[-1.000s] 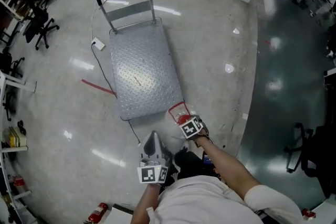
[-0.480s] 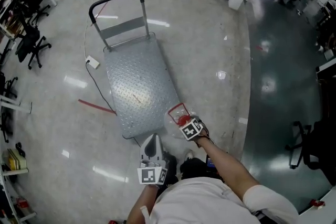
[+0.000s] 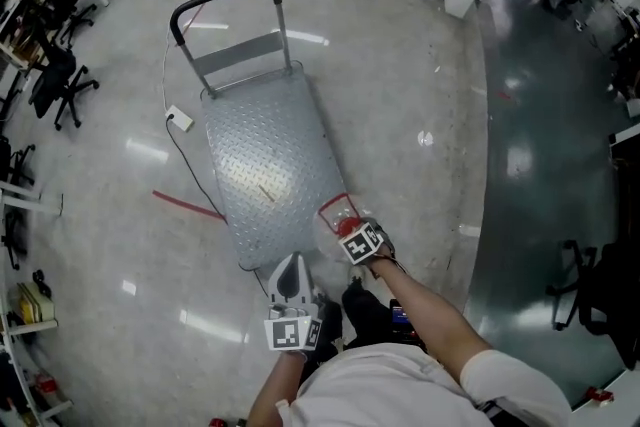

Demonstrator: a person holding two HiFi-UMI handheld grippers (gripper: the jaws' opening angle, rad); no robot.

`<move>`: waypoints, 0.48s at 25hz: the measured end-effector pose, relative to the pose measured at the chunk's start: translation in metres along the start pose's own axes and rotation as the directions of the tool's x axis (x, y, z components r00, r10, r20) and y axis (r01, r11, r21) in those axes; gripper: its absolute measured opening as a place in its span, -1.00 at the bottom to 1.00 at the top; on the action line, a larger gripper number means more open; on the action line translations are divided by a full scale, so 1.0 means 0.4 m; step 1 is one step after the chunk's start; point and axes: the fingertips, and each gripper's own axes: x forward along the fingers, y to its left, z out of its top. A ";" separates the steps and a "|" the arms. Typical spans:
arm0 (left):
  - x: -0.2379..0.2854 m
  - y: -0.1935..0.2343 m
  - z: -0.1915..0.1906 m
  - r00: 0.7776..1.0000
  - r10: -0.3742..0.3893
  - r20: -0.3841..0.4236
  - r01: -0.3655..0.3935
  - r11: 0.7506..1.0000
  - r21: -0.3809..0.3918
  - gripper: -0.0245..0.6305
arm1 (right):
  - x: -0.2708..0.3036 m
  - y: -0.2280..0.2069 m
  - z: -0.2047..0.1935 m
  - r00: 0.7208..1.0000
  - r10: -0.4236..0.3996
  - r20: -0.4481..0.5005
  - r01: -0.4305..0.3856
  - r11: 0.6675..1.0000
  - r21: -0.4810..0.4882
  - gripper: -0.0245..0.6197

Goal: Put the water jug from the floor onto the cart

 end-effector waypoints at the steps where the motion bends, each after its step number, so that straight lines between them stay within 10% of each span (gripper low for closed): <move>1: 0.002 0.010 0.000 1.000 0.009 -0.005 -0.009 1.000 -0.003 -0.92 | 0.013 0.003 0.006 1.000 0.004 -0.008 -0.004 1.000 -0.004 0.00; 12: 0.016 0.068 -0.022 0.996 0.057 -0.065 -0.057 0.998 -0.003 -0.92 | 0.136 -0.012 0.026 0.997 0.034 -0.069 -0.033 0.999 0.004 0.00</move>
